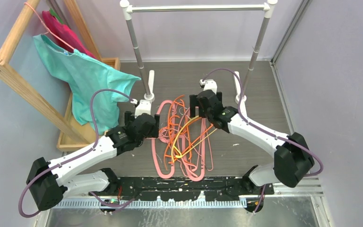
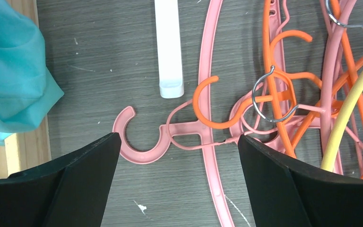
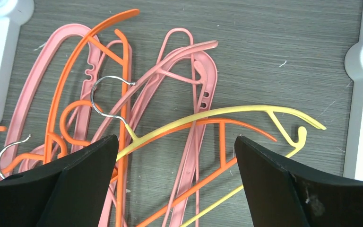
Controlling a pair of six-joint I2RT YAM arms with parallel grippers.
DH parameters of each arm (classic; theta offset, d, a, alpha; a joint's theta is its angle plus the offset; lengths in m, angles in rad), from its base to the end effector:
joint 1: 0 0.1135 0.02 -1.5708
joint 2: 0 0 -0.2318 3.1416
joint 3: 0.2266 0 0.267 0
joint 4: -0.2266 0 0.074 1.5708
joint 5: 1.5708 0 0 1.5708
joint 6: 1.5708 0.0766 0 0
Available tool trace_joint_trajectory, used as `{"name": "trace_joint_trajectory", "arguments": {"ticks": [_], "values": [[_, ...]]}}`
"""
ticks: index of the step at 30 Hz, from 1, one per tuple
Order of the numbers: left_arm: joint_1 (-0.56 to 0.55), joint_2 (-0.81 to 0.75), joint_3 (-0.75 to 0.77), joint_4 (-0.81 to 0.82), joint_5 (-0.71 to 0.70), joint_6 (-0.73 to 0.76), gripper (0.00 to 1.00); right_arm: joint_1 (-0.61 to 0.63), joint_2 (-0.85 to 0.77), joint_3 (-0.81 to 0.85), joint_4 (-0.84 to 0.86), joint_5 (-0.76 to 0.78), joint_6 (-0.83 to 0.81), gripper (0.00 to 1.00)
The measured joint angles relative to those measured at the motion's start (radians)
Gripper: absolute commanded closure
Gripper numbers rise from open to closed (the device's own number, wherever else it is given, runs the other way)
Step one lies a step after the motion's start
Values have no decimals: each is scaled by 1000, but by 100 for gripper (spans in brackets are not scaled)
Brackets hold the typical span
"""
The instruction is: Organize the hangers
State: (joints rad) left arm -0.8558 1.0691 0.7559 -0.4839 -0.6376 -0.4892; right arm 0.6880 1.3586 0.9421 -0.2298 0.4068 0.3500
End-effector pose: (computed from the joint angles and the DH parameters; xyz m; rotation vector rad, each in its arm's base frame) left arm 0.2109 -0.1734 0.1967 0.1084 2.1805 0.0096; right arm 0.2886 0.1980 0.2028 -0.1438 2.1557 0.1462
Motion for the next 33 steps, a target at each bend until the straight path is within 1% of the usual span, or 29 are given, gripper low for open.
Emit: {"name": "trace_joint_trajectory", "arguments": {"ticks": [3,6,8,11,12,14,18,21,24,26,29,33], "values": [[12,-16,-14,-7,8,-1,2,0,53,53,-47,-7,-5,0],[26,-33,-31,-10,16,-2,2,0,82,79,-58,-26,-8,0],[31,-52,-45,-11,21,-3,2,0,81,74,-58,-32,-8,0],[35,-74,-55,-18,24,-9,2,0,63,24,-29,-53,-12,0],[36,-77,-56,-22,24,-11,2,0,55,8,-29,-59,-12,2],[37,-80,-56,-26,24,-15,2,0,42,-23,-26,-65,-12,9],[38,-80,-57,-32,24,-18,2,0,39,-30,-25,-71,-6,31],[40,-80,-60,-32,26,-19,2,7,40,-32,-21,-89,32,39],[40,-76,-67,-26,35,-22,2,47,40,-51,4,-98,103,48],[40,-72,-77,-22,44,-24,2,93,40,-66,16,-99,153,50],[40,-57,-87,-21,63,-27,2,148,41,-76,35,-100,222,51],[40,-28,-88,-21,87,-27,2,172,58,-76,65,-105,305,51]]}}
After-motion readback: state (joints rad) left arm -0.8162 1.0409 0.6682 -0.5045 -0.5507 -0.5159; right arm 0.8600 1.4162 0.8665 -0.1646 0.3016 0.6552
